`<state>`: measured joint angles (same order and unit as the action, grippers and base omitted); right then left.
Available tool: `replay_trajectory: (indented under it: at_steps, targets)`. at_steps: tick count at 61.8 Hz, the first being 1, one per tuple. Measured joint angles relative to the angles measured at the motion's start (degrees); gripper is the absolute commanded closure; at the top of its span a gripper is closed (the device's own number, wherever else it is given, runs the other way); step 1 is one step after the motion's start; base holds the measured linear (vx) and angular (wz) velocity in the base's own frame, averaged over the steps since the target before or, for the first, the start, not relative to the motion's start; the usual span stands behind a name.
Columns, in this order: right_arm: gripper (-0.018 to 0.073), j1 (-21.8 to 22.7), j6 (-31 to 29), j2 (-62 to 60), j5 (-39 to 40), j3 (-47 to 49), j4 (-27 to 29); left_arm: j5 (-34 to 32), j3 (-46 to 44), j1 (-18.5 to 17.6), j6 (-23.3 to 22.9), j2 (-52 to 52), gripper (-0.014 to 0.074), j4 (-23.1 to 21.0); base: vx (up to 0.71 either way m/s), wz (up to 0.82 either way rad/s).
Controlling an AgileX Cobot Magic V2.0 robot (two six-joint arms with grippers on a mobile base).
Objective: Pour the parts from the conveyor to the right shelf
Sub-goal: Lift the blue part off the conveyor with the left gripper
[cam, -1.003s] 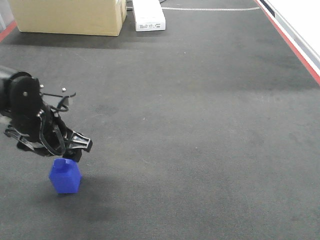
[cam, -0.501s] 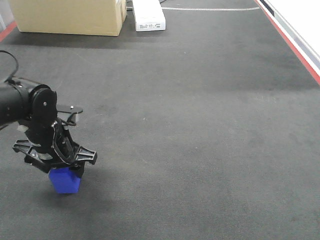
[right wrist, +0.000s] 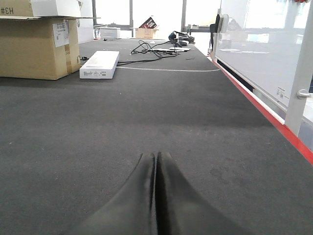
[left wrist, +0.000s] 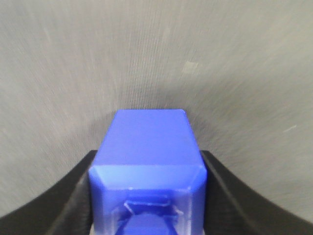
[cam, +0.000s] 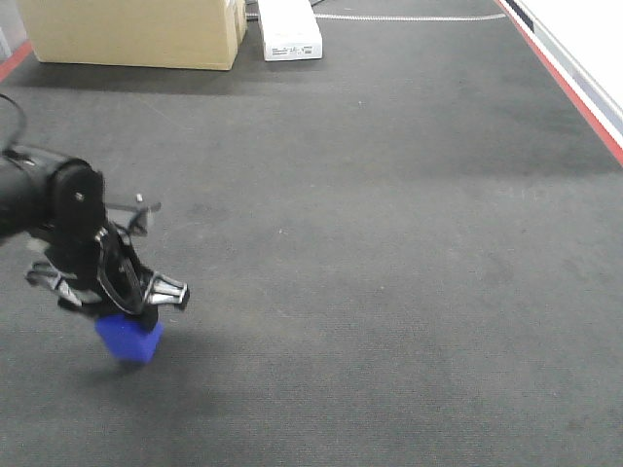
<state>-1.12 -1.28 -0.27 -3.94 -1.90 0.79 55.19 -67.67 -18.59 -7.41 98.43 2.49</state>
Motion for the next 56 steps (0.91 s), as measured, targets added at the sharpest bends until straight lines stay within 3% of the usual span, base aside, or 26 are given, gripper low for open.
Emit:
replay_trajectory:
  at_steps: [26,56]
  targets:
    - [0.0568,0.00,0.00,0.00,0.00,0.00,0.00,-7.93,2.74,-0.06,1.43,-22.89,0.0603,2.59,0.00,0.00]
    - [0.0568,0.00,0.00,0.00,0.00,0.00,0.00,-19.00,26.64,-0.06,1.47,-60.30,0.0603,5.55,0.00,0.00]
